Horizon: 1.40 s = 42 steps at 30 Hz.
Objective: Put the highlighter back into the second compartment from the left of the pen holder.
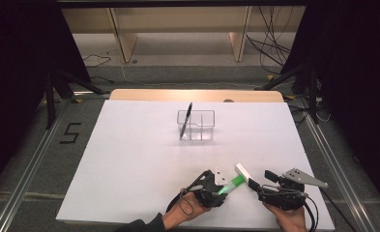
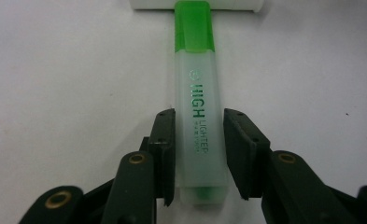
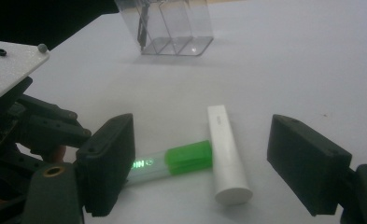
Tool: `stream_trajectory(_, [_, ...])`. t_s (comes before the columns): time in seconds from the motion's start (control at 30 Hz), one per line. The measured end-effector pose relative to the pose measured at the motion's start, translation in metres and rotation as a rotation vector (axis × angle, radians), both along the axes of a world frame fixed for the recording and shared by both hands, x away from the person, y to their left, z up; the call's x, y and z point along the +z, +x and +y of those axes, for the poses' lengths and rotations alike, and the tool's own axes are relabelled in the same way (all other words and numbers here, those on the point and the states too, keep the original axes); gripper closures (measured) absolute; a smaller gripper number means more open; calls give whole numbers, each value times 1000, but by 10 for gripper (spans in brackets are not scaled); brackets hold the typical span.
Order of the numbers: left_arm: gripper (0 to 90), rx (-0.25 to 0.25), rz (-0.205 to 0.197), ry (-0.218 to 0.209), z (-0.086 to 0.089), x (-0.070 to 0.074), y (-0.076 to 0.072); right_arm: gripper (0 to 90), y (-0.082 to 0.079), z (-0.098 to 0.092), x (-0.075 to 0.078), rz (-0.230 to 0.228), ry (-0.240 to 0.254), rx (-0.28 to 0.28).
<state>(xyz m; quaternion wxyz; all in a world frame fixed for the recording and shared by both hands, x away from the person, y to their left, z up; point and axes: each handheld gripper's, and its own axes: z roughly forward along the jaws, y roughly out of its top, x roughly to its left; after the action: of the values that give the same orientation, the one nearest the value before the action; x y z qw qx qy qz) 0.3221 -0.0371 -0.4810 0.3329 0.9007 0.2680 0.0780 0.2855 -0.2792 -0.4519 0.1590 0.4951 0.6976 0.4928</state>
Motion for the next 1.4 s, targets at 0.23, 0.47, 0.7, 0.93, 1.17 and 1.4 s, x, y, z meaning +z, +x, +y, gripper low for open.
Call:
stream_trajectory(0.23, [658, -23, 5, 14, 2, 1, 1, 245, 0, -1, 0, -1, 1, 2])
stream_trajectory(0.47, [659, -61, 14, 13, 10, 3, 4, 246, 0, -1, 1, -4, -1, 4])
stream_trajectory(0.7, [659, -56, 57, -21, 33, 8, 11, 250, -1, -2, 2, -12, 8, 8])
stream_trajectory(0.93, [659, -15, 43, -47, 53, 14, 17, 251, 0, 1, 3, -12, 12, 8])
stream_trajectory(1.17, [659, 30, 8, -105, 68, 20, 23, 250, 0, 5, 2, -5, 13, 22])
stream_trajectory(1.4, [659, 32, -37, -163, 80, 24, 23, 250, 2, 12, 0, 4, 28, 39])
